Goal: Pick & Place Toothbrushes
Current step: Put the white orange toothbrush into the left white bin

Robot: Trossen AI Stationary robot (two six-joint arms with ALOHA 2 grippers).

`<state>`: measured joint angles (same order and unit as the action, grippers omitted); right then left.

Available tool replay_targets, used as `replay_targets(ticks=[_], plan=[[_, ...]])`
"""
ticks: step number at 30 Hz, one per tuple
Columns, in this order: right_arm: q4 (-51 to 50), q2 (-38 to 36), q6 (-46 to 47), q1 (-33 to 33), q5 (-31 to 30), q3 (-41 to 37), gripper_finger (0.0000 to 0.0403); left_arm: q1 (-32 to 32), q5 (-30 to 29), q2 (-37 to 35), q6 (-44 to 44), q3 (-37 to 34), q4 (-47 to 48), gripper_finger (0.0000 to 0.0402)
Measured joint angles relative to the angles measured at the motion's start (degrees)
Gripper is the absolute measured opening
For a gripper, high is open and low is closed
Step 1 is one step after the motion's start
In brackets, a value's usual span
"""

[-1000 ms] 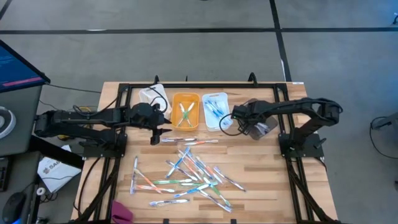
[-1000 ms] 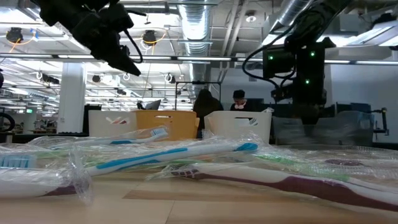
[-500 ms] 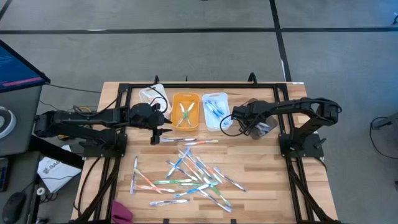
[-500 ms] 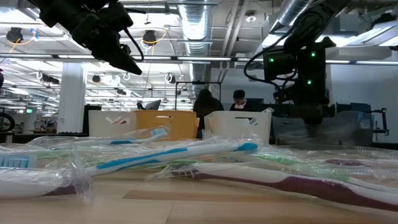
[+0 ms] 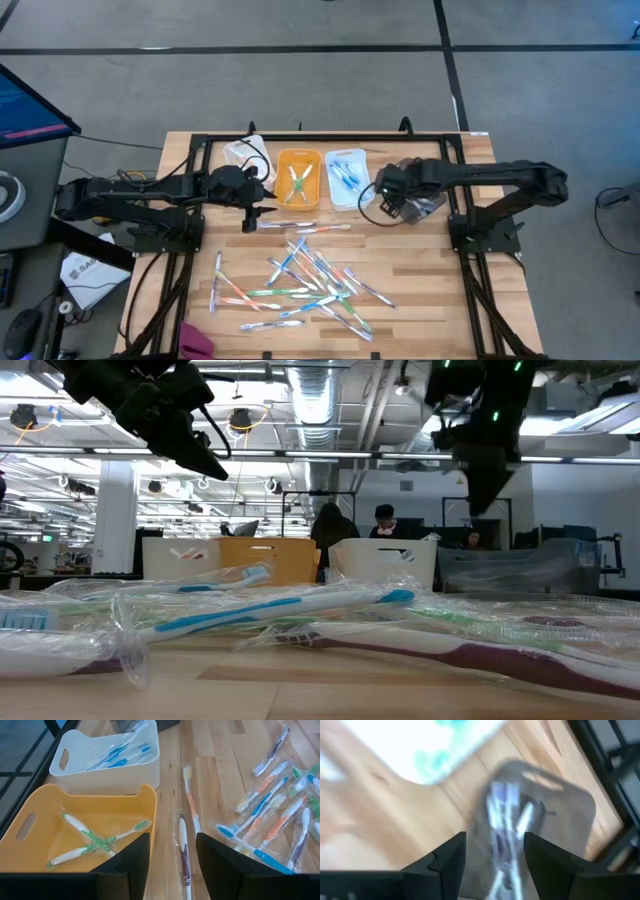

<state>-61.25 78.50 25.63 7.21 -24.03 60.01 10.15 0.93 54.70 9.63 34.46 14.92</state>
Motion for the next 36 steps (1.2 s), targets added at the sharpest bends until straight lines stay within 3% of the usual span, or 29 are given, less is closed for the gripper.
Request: replay_targets(ticks=[6, 12, 18, 21, 25, 36], plan=[[2.4, -5.5, 5.1, -9.8, 0.0, 1.4, 0.0194, 0.0, 0.0, 0.0, -1.6, 0.0, 0.0, 0.0153], [8.9, -6.0, 7.6, -22.4, -2.0, 1.4, 0.0189, -1.3, 0.0, 0.0, -2.2, 0.0, -0.9, 0.0153], [19.0, -1.5, 7.3, -34.8, -14.1, 1.3, 0.0188, -3.8, 0.0, 0.5, -1.0, -0.1, -6.8, 0.0153], [23.1, 1.5, 4.3, -39.1, -18.4, 1.3, 0.0189, -5.1, 3.8, 1.8, -0.1, -0.1, -11.1, 0.0153], [28.8, 3.5, -3.3, -41.1, -18.7, 1.3, 0.0188, -7.6, 9.2, 6.2, 3.2, 0.0, -16.9, 0.0153], [34.6, 3.2, -9.3, -40.9, -18.5, 1.4, 0.0182, -9.1, 6.2, 22.1, 13.7, -0.1, -21.5, 0.0153]])
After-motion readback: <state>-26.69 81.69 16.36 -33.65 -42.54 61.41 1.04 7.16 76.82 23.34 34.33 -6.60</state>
